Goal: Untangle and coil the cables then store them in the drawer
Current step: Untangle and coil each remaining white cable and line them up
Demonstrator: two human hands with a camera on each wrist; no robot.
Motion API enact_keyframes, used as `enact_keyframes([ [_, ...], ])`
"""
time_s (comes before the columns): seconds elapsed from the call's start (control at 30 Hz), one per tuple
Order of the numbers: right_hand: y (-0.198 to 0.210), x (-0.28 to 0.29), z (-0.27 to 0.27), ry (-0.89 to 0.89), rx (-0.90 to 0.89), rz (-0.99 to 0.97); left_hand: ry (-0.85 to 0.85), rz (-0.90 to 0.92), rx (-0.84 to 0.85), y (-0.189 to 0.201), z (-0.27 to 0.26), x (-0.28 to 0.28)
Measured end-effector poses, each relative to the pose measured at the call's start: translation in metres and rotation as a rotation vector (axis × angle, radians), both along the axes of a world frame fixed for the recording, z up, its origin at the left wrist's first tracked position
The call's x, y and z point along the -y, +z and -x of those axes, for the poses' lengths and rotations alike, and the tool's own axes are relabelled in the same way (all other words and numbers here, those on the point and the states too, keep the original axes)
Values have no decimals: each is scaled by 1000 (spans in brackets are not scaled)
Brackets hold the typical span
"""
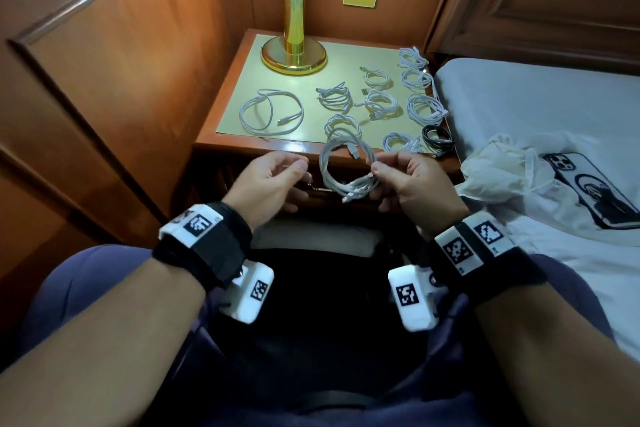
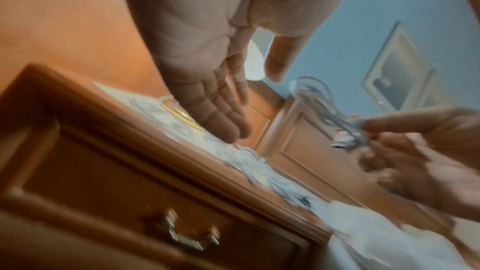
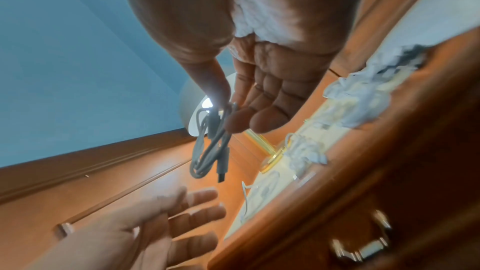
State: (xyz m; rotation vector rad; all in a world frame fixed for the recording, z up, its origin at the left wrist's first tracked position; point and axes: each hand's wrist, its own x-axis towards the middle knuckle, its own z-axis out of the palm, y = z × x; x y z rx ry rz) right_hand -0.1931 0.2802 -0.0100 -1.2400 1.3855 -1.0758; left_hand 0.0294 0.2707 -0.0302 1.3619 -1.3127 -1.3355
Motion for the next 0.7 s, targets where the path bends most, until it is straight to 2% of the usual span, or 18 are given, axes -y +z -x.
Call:
enact_keyframes([
  [0.07, 10, 27, -3, -5, -43, 30, 33, 52, 200, 4, -18, 32],
  [0.13, 14, 55, -8, -13, -74, 40, 47, 94, 481, 2, -35, 64],
  [0.2, 11, 81, -15, -28, -86, 9, 51, 114, 766, -6, -46, 91],
  [0.23, 7, 92, -19, -32, -98, -6, 34, 127, 850, -11, -47, 101],
  [0.33, -5, 126, -32, 1, -197, -27, -99, 164, 995, -25, -35, 124],
  [0.4, -7, 147, -38, 27, -293, -38, -187, 118, 1099, -30, -27, 135],
  [0.53, -5, 182, -46, 63, -374, -126, -173, 20, 1259, -35, -38, 149],
  [0.6, -8, 196, -53, 69, -402, -193, -150, 18, 1261, -38, -52, 151],
  [0.7, -15, 210, -70, 82, -413, -283, -80, 6, 1141, -38, -74, 150],
])
